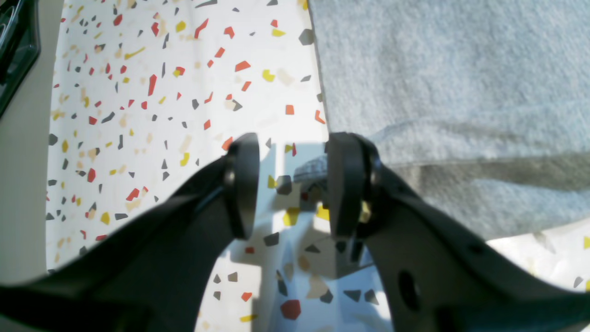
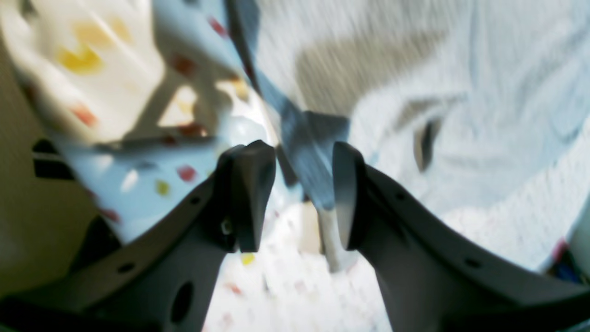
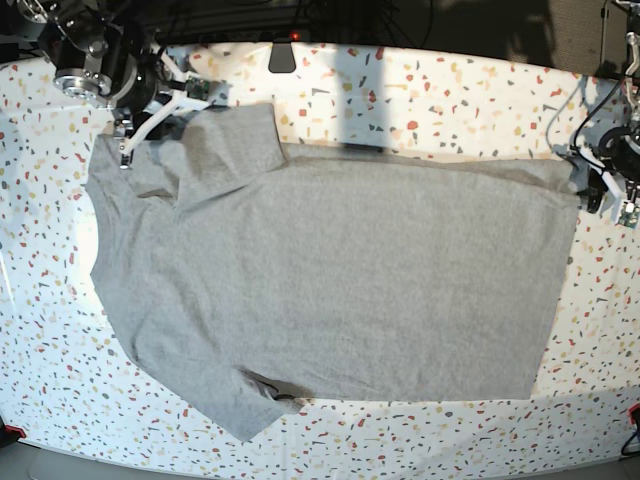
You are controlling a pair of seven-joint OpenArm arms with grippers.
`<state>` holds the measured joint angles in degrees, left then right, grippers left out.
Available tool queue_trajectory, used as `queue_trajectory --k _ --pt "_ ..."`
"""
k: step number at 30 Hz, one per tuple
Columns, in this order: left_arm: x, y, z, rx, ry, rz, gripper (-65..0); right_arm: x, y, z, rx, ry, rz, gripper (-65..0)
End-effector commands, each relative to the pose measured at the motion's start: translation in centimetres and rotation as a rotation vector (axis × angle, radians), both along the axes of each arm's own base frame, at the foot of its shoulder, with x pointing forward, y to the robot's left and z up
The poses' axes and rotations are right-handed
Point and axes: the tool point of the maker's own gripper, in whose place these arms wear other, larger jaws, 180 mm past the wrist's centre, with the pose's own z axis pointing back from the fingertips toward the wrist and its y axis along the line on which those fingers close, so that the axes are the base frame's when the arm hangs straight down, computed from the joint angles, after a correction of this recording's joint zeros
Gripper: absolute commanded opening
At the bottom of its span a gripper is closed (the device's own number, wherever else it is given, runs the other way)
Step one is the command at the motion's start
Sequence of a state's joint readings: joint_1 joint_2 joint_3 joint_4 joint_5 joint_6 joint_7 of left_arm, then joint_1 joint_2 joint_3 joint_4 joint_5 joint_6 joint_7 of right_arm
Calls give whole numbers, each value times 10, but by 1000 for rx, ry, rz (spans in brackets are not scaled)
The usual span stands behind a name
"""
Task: Fold the T-shirt properly
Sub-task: 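Drag the shoulder fabric with the right gripper to smooth the sleeve, then pull the shoulder fabric with the right gripper toward the left gripper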
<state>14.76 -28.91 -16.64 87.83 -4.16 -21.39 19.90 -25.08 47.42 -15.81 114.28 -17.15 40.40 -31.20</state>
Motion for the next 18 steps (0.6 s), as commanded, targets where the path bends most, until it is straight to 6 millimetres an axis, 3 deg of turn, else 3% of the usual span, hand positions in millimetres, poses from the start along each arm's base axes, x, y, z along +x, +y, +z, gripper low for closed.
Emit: queue_trajectory --k 1,6,18 --pt "9 5 17 17 -51 -8 -409 5 -8 2 -27 -20 2 -397" --pt "9 5 17 17 -52 -9 -409 5 -15 -7 -62 -23 32 -397" --pt "9 5 17 18 -50 -8 -409 16 -2 -23 -73 -27 82 -398"
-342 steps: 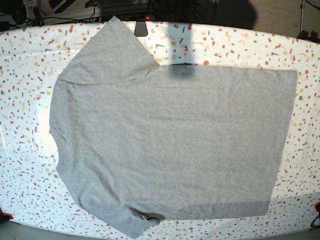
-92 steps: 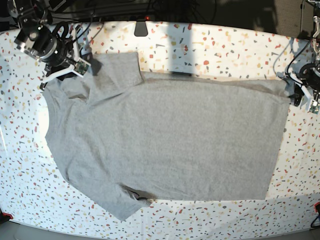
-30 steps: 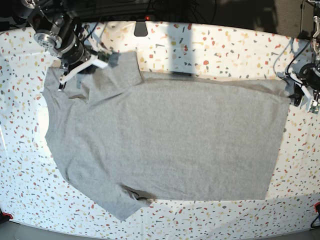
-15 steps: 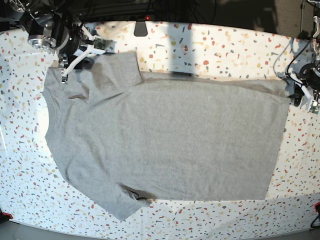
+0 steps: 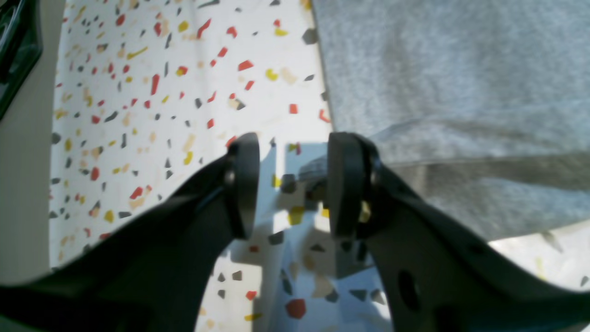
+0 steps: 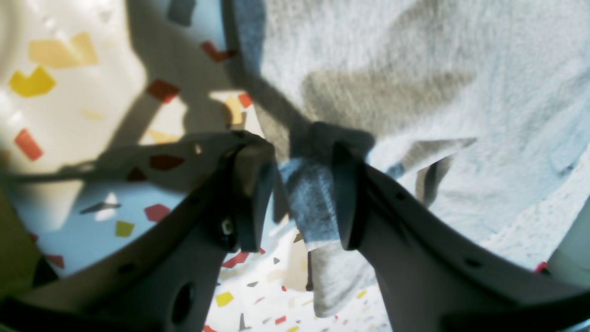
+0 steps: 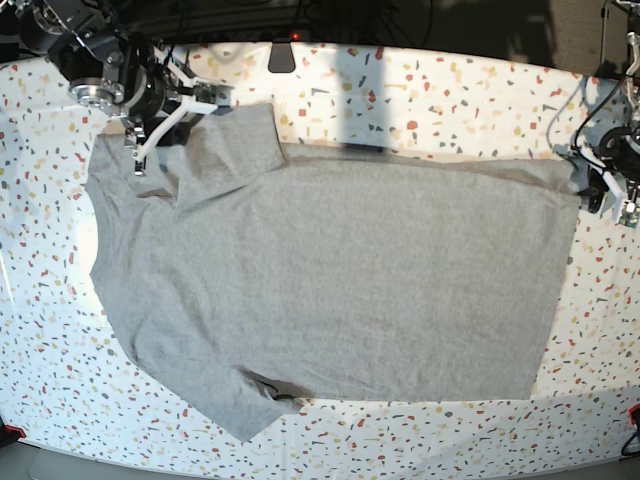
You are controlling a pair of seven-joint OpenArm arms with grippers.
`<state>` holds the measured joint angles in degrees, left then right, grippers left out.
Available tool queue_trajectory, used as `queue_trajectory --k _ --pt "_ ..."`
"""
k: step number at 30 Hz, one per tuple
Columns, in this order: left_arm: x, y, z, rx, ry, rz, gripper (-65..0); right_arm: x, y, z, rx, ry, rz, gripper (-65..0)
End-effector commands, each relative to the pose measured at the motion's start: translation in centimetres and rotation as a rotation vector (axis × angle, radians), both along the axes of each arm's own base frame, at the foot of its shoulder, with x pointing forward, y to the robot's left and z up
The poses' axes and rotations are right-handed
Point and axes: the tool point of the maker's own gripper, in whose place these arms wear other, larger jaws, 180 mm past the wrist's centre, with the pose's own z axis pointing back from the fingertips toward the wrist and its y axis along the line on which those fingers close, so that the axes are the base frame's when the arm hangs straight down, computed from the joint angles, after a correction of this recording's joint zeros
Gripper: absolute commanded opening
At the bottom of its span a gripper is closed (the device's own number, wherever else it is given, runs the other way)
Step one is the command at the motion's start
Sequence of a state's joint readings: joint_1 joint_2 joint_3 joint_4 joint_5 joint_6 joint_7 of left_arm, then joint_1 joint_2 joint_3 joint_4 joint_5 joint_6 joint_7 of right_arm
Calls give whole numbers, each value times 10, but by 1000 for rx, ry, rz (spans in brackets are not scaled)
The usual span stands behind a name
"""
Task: Fold the T-shirt properly
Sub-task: 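Pull the shoulder fabric with the right gripper toward the left gripper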
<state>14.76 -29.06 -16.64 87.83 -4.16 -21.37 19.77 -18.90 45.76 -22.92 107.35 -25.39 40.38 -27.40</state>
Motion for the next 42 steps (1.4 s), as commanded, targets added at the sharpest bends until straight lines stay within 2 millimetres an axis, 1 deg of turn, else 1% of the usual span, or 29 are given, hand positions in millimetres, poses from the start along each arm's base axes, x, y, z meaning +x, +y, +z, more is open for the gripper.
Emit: queue_trajectory --k 1,5,6,9,12,17,19,22,25,28,31,37,39,42 --pt "8 5 16 16 -45 -6 -409 4 0 1 -4 -10 9 -397" --pt "8 5 16 16 -45 -6 -409 5 8 -1 -10 -7 35 -398" --pt "8 5 16 16 -45 -6 -409 6 9 -1 -12 -7 39 -410" --pt "8 5 16 16 -45 -6 -409 7 10 -1 -10 -10 41 -489" --pt "8 5 16 16 -45 -6 -409 7 10 -1 -10 -9 41 -541" --pt "7 5 15 17 -41 -5 -409 7 10 -1 -10 -10 41 -650" --pt "7 5 14 18 -34 -2 -409 8 10 0 -9 -13 39 -650" --pt "7 5 14 18 -34 -2 -409 20 10 7 19 -86 -11 -650" --pt "7 5 14 18 -34 -2 -409 30 10 15 28 -137 -40 -650" --pt "7 5 14 18 -34 -2 -409 40 12 30 12 -183 -53 -650" --pt "6 6 13 18 -30 0 -409 53 19 47 50 -223 -61 -650" --pt "4 7 10 23 -7 9 -409 83 30 71 185 -245 -123 -650" --pt "4 7 10 21 -7 10 -409 90 34 77 213 -257 -129 -650" --pt "3 5 8 14 -7 11 -409 100 44 80 252 -275 -141 -650"
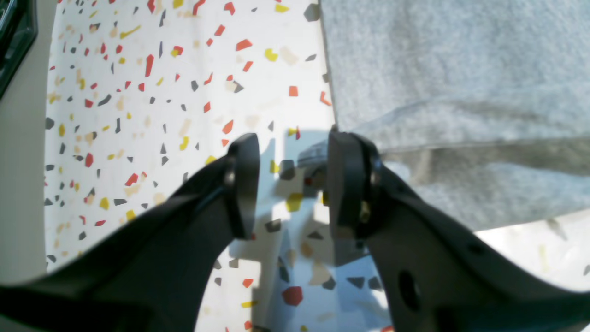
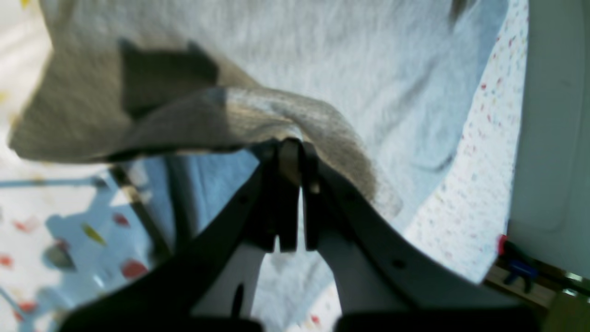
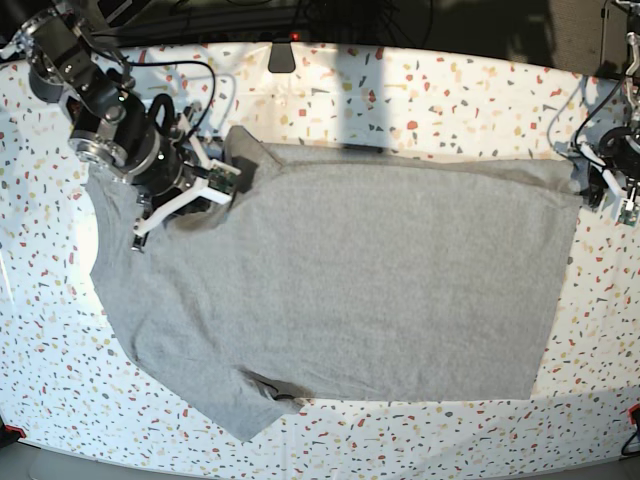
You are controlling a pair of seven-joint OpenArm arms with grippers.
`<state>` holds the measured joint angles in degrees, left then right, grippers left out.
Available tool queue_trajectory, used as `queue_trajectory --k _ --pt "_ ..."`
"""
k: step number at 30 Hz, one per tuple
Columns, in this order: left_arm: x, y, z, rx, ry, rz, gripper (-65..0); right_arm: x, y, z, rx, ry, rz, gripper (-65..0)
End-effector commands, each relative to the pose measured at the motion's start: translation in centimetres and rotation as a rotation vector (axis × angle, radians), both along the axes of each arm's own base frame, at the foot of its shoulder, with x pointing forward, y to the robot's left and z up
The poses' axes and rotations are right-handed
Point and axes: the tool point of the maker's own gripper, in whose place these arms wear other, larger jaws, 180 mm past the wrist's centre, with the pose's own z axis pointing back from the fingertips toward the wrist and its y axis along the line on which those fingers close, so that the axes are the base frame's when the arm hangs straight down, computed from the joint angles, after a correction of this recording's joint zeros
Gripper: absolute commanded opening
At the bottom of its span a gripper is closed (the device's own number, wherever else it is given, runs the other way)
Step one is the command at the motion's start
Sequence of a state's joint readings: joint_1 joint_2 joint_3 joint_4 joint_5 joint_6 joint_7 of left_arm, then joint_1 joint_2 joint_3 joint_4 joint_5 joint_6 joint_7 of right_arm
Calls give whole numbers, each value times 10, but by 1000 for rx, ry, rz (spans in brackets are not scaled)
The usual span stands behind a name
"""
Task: Fold the T-shirt properly
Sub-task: 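Pull the shoulder fabric with the right gripper toward the left gripper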
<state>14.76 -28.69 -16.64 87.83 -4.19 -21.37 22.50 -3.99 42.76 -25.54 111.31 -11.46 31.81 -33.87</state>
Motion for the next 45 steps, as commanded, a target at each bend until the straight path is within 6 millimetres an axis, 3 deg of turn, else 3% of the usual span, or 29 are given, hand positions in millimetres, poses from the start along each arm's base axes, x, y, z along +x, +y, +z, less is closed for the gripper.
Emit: queue_trajectory --k 1,15,24,28,32,34,39,45 --pt "8 2 15 7 -51 -6 -409 12 1 10 16 -43 -3 -650" --pt "9 1 14 2 -55 -6 -409 77 19 -12 131 -40 -141 -650" --pt "9 1 14 2 -55 -6 -409 99 1 0 139 -158 -273 -650" --pt "9 1 15 3 -55 -7 -409 98 -1 -2 138 -149 -283 -650" --pt "10 6 19 23 -54 -12 -409 97 3 4 153 -151 -283 -432" --pt "11 12 23 44 -54 -18 -409 97 4 14 150 -169 -280 -380" --pt "11 26 30 94 -34 -24 -409 94 0 43 134 -215 -293 -378" --pt "9 24 41 133 -34 -73 -409 62 -15 37 132 -146 -303 -379"
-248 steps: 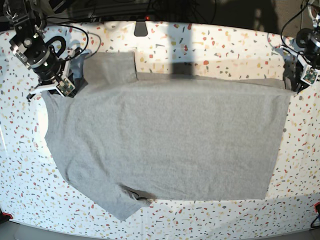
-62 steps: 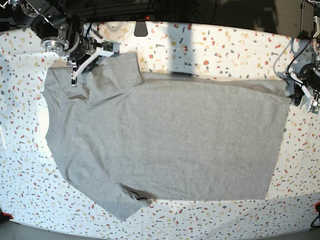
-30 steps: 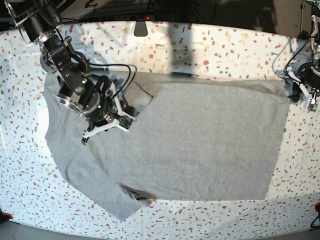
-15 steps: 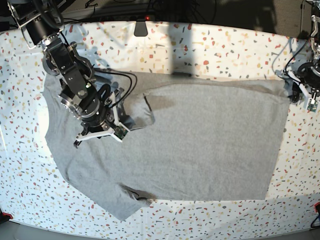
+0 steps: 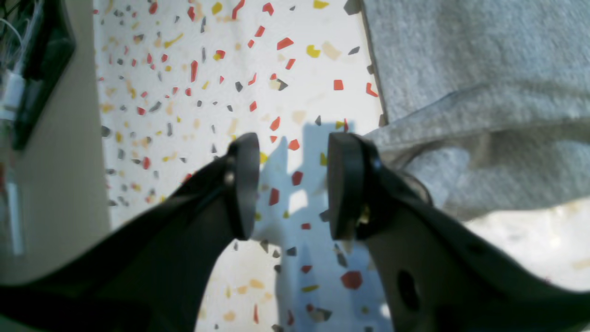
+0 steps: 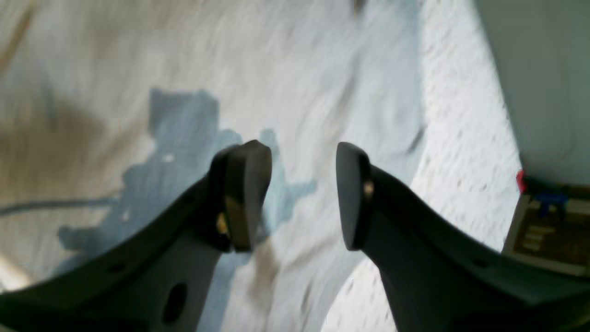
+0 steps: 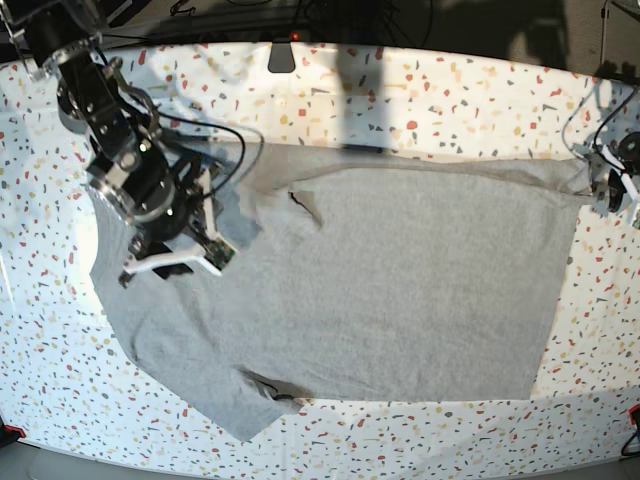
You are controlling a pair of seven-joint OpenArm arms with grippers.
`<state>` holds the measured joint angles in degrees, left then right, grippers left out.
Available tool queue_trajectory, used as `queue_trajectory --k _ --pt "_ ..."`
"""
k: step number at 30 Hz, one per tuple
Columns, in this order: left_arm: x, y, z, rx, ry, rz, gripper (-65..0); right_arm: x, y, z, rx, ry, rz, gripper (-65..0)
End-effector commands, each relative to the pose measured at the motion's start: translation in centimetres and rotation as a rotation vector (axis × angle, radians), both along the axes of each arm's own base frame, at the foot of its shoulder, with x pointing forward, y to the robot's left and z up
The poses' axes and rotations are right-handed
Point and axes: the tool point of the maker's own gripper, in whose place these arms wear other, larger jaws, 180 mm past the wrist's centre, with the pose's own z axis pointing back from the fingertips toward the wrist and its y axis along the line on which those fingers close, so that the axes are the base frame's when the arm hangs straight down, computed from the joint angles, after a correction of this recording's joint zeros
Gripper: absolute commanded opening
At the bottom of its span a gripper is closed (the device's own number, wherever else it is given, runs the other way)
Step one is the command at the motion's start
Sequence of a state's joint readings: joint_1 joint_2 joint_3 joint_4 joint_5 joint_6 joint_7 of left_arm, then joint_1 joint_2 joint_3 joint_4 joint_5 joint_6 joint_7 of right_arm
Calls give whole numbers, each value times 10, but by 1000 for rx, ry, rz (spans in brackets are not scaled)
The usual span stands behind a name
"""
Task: Fold the T-shirt properly
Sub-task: 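Pull the shoulder fabric with the right gripper toward the left gripper, then grasp the collar-side corners with both grippers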
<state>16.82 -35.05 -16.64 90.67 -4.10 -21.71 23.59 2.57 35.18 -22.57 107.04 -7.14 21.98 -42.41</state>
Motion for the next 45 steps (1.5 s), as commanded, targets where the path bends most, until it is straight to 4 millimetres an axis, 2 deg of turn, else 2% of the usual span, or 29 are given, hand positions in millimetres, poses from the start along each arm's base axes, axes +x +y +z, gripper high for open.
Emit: queue_trajectory --k 1,4,7,11,16,19,24,29,33,37,45 --pt "8 -2 21 24 -50 -47 -409 3 -8 14 -13 -40 -9 -379" --pt "-1 -21 33 74 -67 -172 -409 -17 -22 10 -39 -12 -21 -379" --pt "-15 -39 36 136 -59 -294 -409 -36 -28 14 -43 -6 -21 -379" --pt "-35 -45 27 220 -20 -376 -409 -60 -32 18 -35 5 -31 -379" --pt "-58 -54 15 269 -1 -489 -409 -91 -36 6 -33 71 -45 -379" --pt "-60 -63 16 253 -28 -528 -432 -110 -36 -7 -34 129 -44 -379" --pt "-59 -70 13 239 -34 -533 -434 -134 -36 -22 -36 200 -43 -379" --pt "-64 -91 -10 262 8 -604 -434 -143 -38 -27 -45 230 -52 -379" --pt "-47 -76 -23 324 16 -529 -433 -146 -46 -30 -76 256 -79 -379" --pt "-39 -72 -37 320 42 -521 -433 -147 -47 -30 -83 261 -84 -379" --pt "-51 -57 -66 341 124 -529 -433 -142 -54 -26 -132 229 -84 -379"
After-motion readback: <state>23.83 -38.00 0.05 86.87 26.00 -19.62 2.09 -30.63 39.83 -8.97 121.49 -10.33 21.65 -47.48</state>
